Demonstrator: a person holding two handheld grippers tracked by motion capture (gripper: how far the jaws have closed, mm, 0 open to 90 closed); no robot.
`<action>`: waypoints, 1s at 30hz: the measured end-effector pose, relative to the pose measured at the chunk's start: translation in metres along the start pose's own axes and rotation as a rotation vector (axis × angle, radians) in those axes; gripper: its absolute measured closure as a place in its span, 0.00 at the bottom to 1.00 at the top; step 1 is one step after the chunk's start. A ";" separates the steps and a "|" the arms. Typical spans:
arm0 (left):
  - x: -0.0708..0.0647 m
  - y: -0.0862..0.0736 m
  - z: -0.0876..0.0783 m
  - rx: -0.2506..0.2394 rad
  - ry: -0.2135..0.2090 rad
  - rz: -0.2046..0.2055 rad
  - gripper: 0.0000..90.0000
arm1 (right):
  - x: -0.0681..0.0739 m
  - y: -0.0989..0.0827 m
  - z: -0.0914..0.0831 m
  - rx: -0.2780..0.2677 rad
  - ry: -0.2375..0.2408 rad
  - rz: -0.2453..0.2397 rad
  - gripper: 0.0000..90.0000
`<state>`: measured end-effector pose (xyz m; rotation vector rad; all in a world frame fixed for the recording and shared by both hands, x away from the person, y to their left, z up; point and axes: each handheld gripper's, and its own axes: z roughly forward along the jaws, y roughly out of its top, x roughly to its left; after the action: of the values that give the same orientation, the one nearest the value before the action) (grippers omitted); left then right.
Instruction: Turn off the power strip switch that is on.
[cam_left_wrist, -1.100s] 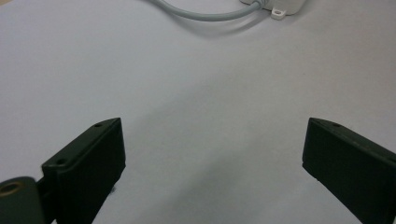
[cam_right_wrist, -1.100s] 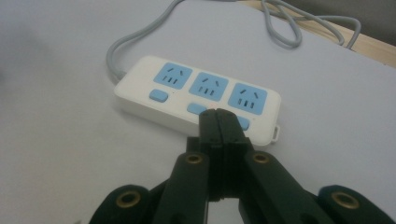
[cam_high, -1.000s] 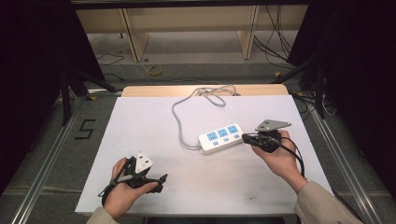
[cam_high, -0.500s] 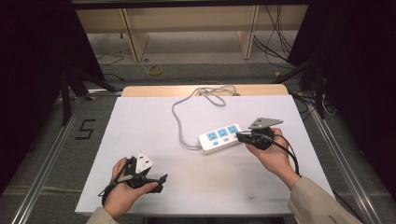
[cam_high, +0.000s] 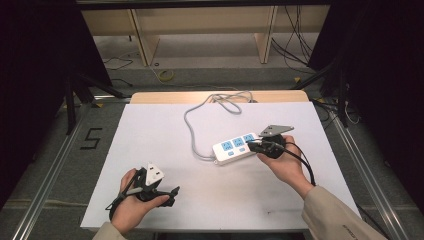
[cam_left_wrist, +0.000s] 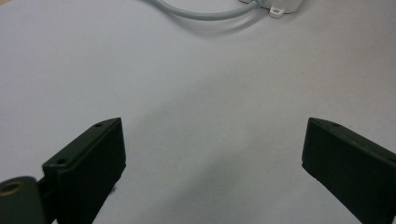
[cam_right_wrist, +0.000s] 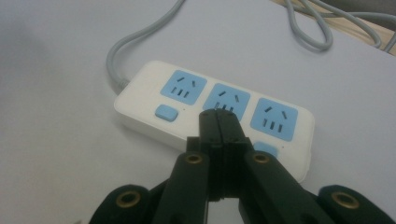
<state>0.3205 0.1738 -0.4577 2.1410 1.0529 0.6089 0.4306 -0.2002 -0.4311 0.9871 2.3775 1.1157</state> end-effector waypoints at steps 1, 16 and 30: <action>0.000 0.000 0.000 0.000 0.000 -0.002 0.06 | 0.000 0.000 0.001 0.001 -0.001 0.000 1.00; 0.000 0.000 0.000 -0.002 -0.002 0.001 0.06 | -0.002 0.004 0.015 0.010 -0.005 0.002 1.00; -0.001 0.000 0.000 -0.001 -0.002 0.003 0.06 | -0.002 0.008 0.029 0.034 -0.002 -0.002 1.00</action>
<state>0.3201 0.1733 -0.4576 2.1421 1.0479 0.6083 0.4512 -0.1827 -0.4433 0.9958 2.4026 1.0766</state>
